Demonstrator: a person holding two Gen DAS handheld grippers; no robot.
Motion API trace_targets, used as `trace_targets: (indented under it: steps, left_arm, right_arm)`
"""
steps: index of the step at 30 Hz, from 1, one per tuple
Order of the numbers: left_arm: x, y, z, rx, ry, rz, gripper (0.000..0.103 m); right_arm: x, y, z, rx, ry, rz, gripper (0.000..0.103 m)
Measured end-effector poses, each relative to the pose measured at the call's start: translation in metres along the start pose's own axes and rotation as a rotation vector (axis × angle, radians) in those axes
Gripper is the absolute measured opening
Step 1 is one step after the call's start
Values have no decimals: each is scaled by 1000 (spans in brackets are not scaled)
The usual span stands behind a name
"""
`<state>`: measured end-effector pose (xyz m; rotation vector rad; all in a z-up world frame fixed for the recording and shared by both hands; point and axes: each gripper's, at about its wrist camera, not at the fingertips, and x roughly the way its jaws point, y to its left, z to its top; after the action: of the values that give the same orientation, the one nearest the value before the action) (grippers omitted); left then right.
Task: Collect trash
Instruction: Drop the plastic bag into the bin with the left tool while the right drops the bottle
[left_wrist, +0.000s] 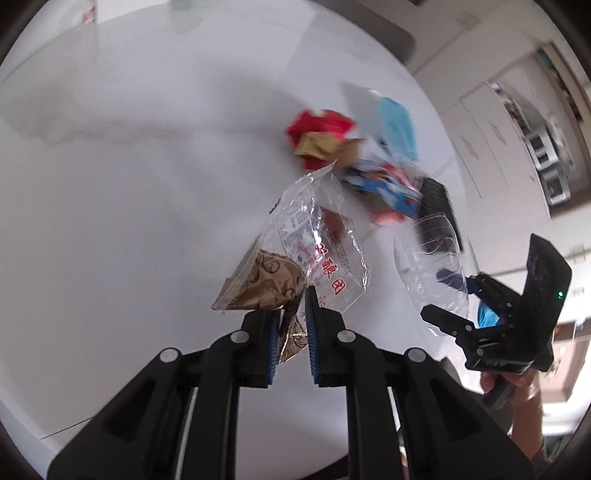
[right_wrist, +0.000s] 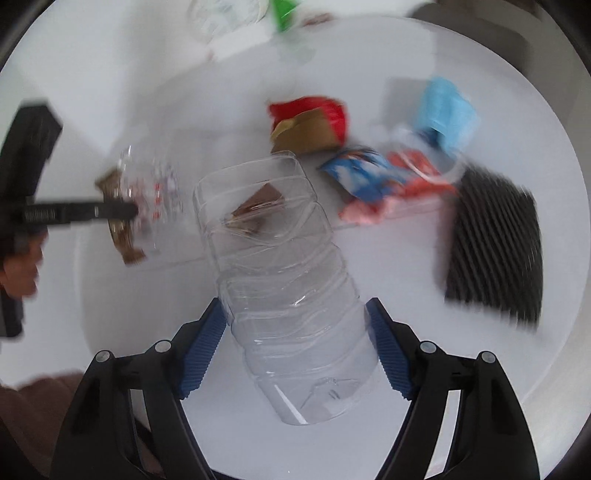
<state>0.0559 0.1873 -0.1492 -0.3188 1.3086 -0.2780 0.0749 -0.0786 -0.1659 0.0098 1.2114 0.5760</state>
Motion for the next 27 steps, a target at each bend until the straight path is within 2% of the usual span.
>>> trace_targets:
  steps: [3, 5, 9, 10, 16, 19, 23, 24, 26, 27]
  left_arm:
    - [-5, -36, -7, 81, 14, -21, 14]
    - [-5, -65, -14, 151, 33, -38, 14]
    - [11, -147, -38, 336, 92, -115, 14]
    - [19, -168, -46, 378, 112, -132, 14]
    - [83, -292, -101, 607, 242, -230, 14]
    - [116, -336, -129, 684, 287, -242, 14]
    - [157, -375, -158, 732, 354, -240, 15]
    - [164, -380, -162, 740, 366, -236, 18]
    - [177, -390, -169, 761, 373, -212, 39]
    - [180, -395, -175, 776, 360, -186, 53]
  right_arm:
    - [-35, -23, -35, 176, -108, 31, 77]
    - [-57, -25, -58, 255, -162, 16, 77]
    - [-112, -55, -123, 415, -254, -81, 77]
    - [-130, -66, -146, 462, -269, -131, 77]
    - [-183, -117, -238, 639, -296, -324, 77]
    - [-201, -141, -276, 721, -315, -372, 77]
    - [-212, -156, -305, 773, -330, -398, 77]
    - [-213, -158, -305, 779, -334, -399, 77]
    - [-209, -162, -308, 791, -338, -397, 77]
    - [-210, -166, -312, 797, -340, -395, 77]
